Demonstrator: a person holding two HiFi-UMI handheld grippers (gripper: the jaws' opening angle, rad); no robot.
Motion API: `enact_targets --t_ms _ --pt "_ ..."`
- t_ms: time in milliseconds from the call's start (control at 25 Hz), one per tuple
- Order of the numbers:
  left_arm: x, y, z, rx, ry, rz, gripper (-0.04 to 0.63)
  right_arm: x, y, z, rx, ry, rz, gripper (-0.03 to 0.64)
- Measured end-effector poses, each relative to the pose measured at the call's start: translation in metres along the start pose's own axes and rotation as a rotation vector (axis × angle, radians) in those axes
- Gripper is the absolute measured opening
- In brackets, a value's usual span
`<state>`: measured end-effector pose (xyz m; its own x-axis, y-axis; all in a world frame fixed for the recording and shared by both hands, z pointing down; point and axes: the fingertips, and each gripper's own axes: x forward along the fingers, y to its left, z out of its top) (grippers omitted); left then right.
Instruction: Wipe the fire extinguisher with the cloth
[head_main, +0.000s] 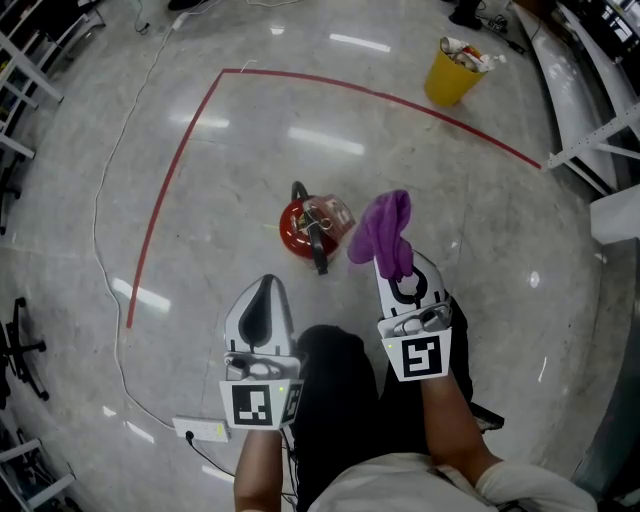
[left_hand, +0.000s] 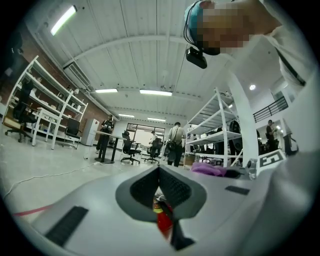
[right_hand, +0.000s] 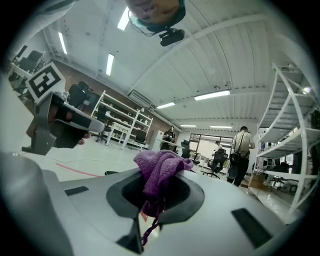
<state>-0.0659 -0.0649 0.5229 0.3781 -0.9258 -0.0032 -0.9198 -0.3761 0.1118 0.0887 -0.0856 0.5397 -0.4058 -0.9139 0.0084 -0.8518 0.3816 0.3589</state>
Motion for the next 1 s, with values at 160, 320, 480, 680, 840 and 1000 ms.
enact_targets --t_ms 160,320,480,680,840,1000 --pt "-0.005 0.003 0.002 0.007 -0.004 0.001 0.005 0.005 0.012 -0.001 -0.006 0.003 0.031 0.049" --pt "-0.012 0.009 -0.004 0.001 0.002 0.013 0.005 0.015 0.042 -0.015 -0.023 0.067 0.104 0.049" --pt "-0.017 0.011 -0.005 0.002 0.006 0.019 0.005 0.026 0.060 -0.020 -0.124 0.092 0.158 0.049" --pt "-0.020 0.016 -0.012 -0.006 0.012 0.029 0.005 0.032 0.063 -0.053 -0.173 0.175 0.159 0.049" --pt "-0.023 0.018 -0.018 -0.016 0.014 0.027 0.005 0.030 0.065 -0.082 -0.180 0.234 0.152 0.049" --pt "-0.021 0.019 -0.019 -0.023 0.005 0.027 0.005 0.033 0.066 -0.100 -0.181 0.260 0.148 0.049"
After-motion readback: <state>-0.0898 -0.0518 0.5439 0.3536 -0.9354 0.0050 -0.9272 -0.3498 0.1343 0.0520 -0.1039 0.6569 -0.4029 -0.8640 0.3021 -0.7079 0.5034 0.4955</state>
